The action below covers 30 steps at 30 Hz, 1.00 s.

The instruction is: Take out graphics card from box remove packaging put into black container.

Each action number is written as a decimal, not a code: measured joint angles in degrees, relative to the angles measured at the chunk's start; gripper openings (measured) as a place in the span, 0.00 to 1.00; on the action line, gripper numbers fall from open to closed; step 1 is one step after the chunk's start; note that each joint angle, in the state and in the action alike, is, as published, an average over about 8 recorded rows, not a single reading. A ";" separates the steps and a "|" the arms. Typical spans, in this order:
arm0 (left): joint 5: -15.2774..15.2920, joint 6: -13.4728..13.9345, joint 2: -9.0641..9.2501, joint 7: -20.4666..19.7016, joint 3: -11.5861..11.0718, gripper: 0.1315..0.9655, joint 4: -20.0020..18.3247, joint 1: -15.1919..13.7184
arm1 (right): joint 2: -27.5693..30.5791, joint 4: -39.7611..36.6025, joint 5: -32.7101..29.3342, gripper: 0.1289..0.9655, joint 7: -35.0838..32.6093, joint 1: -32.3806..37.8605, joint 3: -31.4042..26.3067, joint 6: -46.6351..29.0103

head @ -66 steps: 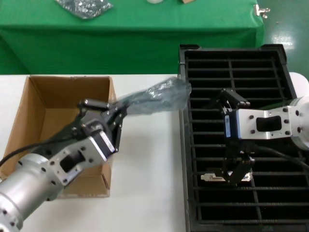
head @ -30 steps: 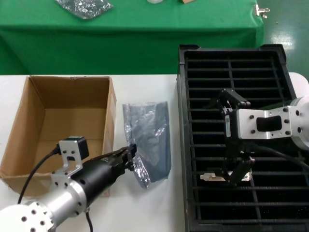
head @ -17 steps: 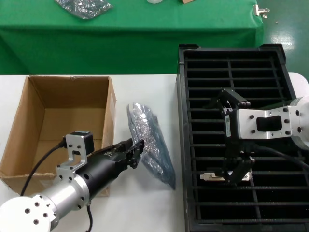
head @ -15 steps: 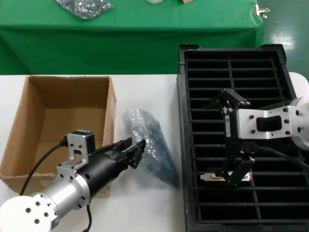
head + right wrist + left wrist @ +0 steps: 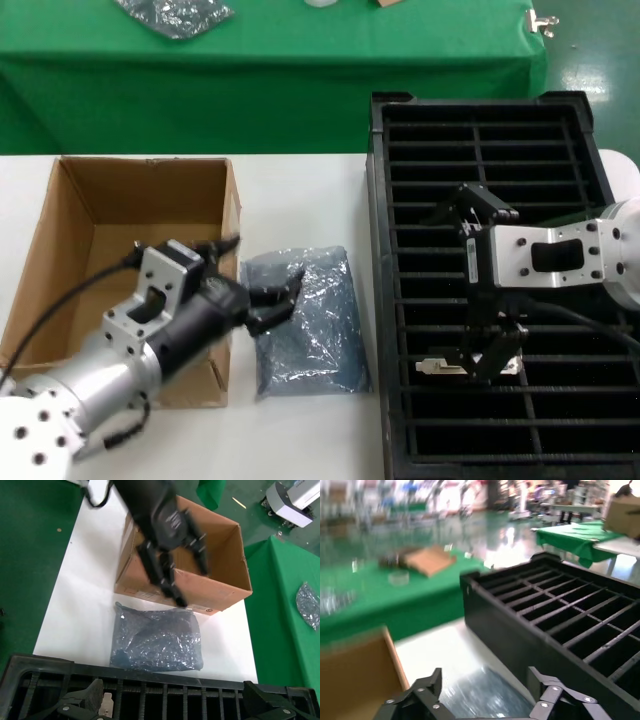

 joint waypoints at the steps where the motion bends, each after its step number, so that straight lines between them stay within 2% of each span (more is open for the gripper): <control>1: -0.23 -0.28 -0.78 1.49 0.39 0.44 -1.42 0.17 | 0.00 0.00 0.00 1.00 0.00 0.00 0.00 0.00; 3: -0.56 -1.03 -2.37 4.57 1.13 0.46 -4.44 0.63 | 0.00 0.00 0.00 1.00 0.00 0.00 0.00 0.00; 7: 0.10 -3.37 -5.63 11.44 2.49 0.59 -10.72 2.04 | 0.00 0.00 0.00 1.00 0.00 0.00 0.00 0.00; 11: 3.01 -7.00 -8.17 18.73 3.26 0.72 -15.90 4.06 | 0.00 0.00 0.00 1.00 0.00 0.00 0.00 0.00; 13: 4.54 -8.73 -8.85 21.57 3.33 0.74 -17.53 4.96 | -0.04 -0.02 0.04 1.00 -0.03 -0.10 0.07 0.10; 16: 5.37 -10.54 -9.25 23.91 3.26 0.80 -18.45 5.84 | -0.32 -0.13 0.36 1.00 -0.37 -0.73 0.53 0.72; 18: 4.83 -11.15 -9.28 24.31 3.25 0.85 -18.31 6.11 | -0.67 -0.28 0.77 1.00 -0.79 -1.53 1.11 1.52; 20: 3.68 -11.66 -9.26 24.35 3.31 0.89 -17.87 6.29 | -1.18 -0.50 1.36 1.00 -1.40 -2.69 1.94 2.68; 30: -3.55 -15.93 -9.25 25.73 3.58 0.98 -15.26 7.97 | -4.72 -1.98 5.41 1.00 -5.65 -10.72 7.71 10.66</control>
